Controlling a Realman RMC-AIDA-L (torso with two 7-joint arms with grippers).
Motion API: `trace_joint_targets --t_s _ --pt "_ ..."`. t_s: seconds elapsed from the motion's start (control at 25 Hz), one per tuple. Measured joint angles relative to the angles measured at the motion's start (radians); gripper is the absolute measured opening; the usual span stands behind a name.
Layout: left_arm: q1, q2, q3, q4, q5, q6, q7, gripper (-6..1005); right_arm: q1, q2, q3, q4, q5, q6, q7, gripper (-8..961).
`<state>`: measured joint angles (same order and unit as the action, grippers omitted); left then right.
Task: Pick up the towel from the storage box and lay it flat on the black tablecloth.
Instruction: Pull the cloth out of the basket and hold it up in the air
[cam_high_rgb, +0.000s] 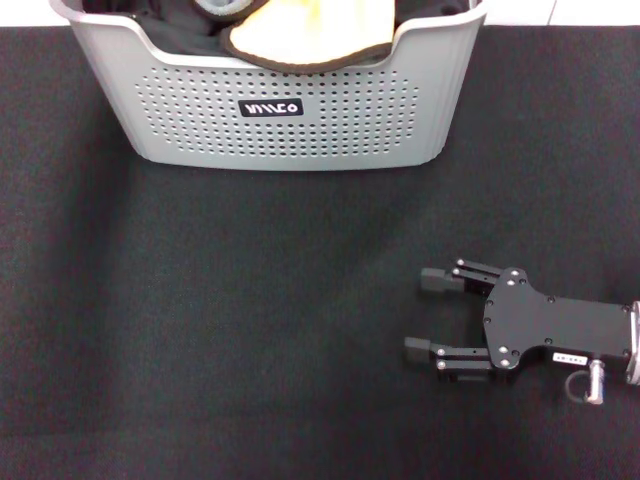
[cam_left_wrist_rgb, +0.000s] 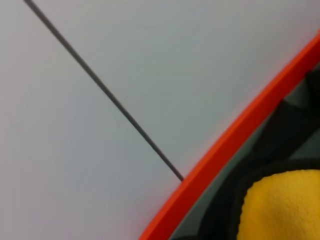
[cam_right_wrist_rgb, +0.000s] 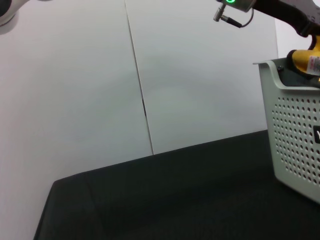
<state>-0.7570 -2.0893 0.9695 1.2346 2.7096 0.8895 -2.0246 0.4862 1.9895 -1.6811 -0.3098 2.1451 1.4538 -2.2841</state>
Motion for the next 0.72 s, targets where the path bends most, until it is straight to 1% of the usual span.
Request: trace_joint_targets --t_s 0.08,0.32,0.4,0.56,0.6,0.64,0.72 --pt "0.017 0.0 0.0 0.025 -0.034 0.0 0.0 24 0.0 0.0 0.0 0.0 0.002 -0.006 0.0 825" --pt "0.08 0.0 0.004 0.133 -0.223 0.006 0.004 21 0.002 -0.003 0.0 0.0 0.005 -0.014 0.0 824" --pt "0.116 0.0 0.025 0.193 -0.298 0.009 0.005 20 0.003 -0.003 0.008 0.0 0.006 -0.019 0.0 824" --pt "0.187 -0.001 0.089 0.321 -0.396 0.009 0.002 18 -0.003 -0.001 0.046 0.0 0.005 -0.019 -0.006 824" --pt "0.187 -0.001 0.089 0.321 -0.396 0.009 0.002 19 -0.003 0.001 0.061 0.0 0.005 -0.017 -0.012 824" --pt "0.224 -0.002 0.116 0.406 -0.466 0.01 -0.002 19 -0.003 0.003 0.075 0.0 0.005 -0.013 -0.018 824" --pt "0.261 -0.002 0.132 0.492 -0.534 0.011 -0.016 19 -0.004 0.014 0.122 -0.003 0.007 -0.01 -0.043 823"
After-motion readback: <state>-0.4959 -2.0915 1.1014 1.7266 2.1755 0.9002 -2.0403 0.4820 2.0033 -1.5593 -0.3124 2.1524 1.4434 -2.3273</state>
